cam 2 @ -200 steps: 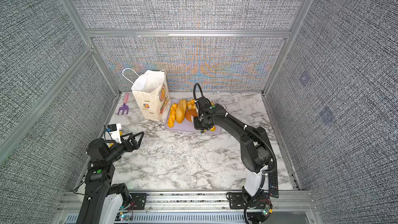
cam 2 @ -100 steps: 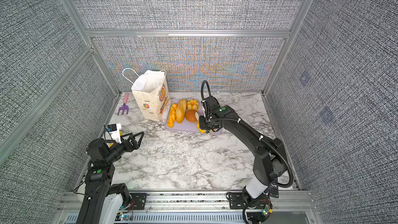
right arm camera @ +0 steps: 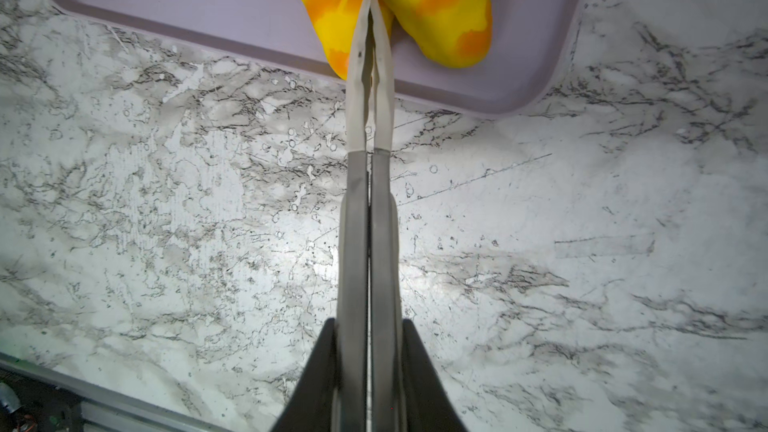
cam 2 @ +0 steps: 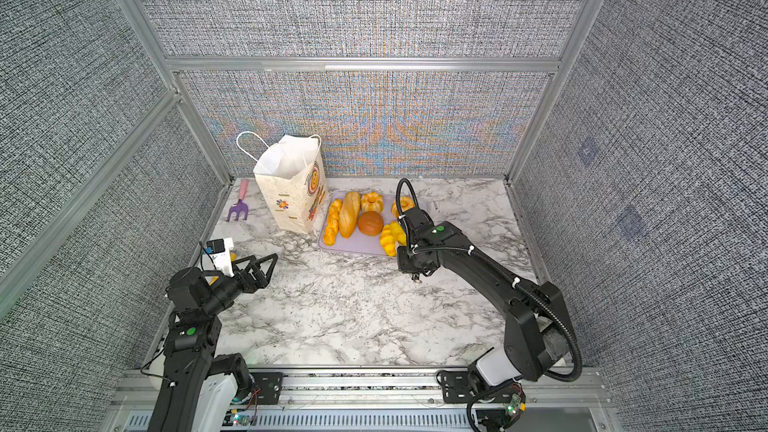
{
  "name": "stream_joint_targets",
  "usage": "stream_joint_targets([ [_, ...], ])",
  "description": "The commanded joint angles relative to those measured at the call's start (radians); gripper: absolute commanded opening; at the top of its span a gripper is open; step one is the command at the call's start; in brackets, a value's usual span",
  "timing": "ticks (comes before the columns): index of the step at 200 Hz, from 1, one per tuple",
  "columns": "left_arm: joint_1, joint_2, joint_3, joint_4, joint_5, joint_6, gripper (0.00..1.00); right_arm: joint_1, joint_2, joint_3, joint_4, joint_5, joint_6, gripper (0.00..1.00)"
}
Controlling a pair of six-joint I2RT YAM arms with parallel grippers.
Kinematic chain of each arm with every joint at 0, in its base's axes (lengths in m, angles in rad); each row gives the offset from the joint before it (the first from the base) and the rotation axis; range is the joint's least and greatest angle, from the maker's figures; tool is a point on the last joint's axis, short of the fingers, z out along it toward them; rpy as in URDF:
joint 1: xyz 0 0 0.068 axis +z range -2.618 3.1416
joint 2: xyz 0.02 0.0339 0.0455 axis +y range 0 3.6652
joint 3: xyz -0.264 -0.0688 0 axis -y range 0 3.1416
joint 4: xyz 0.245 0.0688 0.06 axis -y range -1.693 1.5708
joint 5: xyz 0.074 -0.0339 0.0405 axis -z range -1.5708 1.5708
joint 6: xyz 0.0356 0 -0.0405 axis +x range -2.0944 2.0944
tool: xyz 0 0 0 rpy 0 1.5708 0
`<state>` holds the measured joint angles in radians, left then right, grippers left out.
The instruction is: Take the fake bread out of the paper bag
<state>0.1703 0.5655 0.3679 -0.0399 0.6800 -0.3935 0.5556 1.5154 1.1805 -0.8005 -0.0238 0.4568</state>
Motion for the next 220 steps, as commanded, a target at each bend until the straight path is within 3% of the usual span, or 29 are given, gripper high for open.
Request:
stream_joint_targets([
  [1,0.0,-0.001,-0.004,0.023,0.001,-0.001,0.99,0.002,0.021,-0.001,0.037,-0.012,0.01,0.03],
  [73,0.0,0.003,-0.003,0.024,0.001,0.0,0.99,0.027,0.094,0.086,0.039,-0.02,0.002,0.03],
  [146,0.001,0.009,-0.004,0.025,0.004,-0.001,0.99,0.013,-0.006,0.139,-0.019,0.002,0.014,0.03],
  [220,-0.002,0.003,-0.004,0.026,0.004,-0.002,0.99,-0.076,0.157,0.24,-0.006,-0.027,-0.045,0.03],
])
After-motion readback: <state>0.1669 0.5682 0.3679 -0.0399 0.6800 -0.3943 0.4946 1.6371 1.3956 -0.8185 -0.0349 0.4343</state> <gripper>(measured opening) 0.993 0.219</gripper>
